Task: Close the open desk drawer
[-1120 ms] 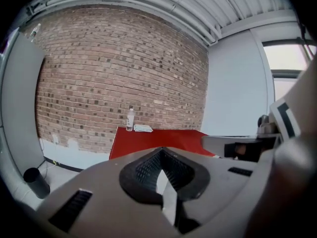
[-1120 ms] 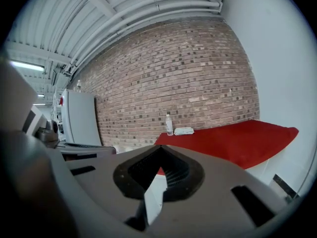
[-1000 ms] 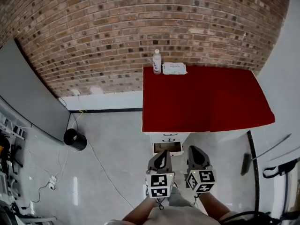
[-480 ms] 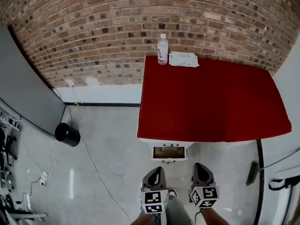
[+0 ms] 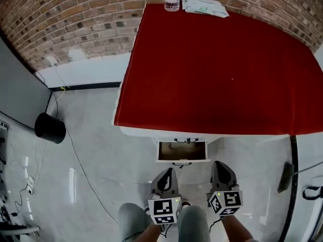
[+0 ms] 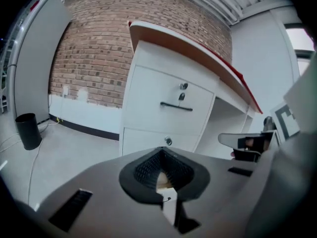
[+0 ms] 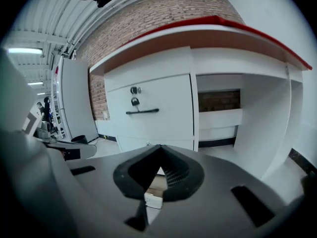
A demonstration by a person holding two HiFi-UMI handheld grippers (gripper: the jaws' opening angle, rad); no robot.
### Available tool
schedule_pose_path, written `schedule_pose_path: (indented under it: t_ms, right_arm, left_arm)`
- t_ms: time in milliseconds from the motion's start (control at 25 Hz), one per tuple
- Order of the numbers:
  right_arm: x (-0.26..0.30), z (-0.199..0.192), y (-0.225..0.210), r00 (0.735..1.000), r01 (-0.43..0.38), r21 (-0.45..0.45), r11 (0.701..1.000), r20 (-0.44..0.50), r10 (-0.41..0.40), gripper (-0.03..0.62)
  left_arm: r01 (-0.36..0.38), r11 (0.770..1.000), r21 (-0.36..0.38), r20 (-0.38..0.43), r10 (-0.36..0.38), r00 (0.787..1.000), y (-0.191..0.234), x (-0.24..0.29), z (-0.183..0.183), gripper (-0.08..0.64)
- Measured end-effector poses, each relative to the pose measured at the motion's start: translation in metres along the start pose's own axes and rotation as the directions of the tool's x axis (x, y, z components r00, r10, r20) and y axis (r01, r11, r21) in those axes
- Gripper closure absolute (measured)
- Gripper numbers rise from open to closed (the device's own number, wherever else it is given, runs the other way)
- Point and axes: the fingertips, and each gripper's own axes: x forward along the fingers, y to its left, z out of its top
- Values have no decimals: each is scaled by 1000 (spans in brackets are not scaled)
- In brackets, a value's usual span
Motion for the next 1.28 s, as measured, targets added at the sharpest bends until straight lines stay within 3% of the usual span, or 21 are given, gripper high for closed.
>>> schedule_pose_path:
  t_ms: [160, 600, 1080, 1280]
  right_arm:
    - [40, -61, -20, 1000, -3, -7, 1000, 15, 3, 594]
    - [86, -181, -64, 998, 23, 12, 1000, 50, -24, 594]
    - [91, -222, -43, 1000, -11, 6, 1000, 12, 11, 594]
    - [94, -248, -31, 999, -25, 47, 999, -23, 26, 594]
  left_arm:
    - [7, 1000, 19, 10, -7, 1000, 23, 46, -55, 560]
    - [11, 998, 65, 81, -16, 997, 63, 100, -146, 560]
    - [25, 999, 40, 80, -28, 996, 69, 102, -159, 560]
    - [45, 998, 50, 94, -50, 994, 64, 101, -155, 560]
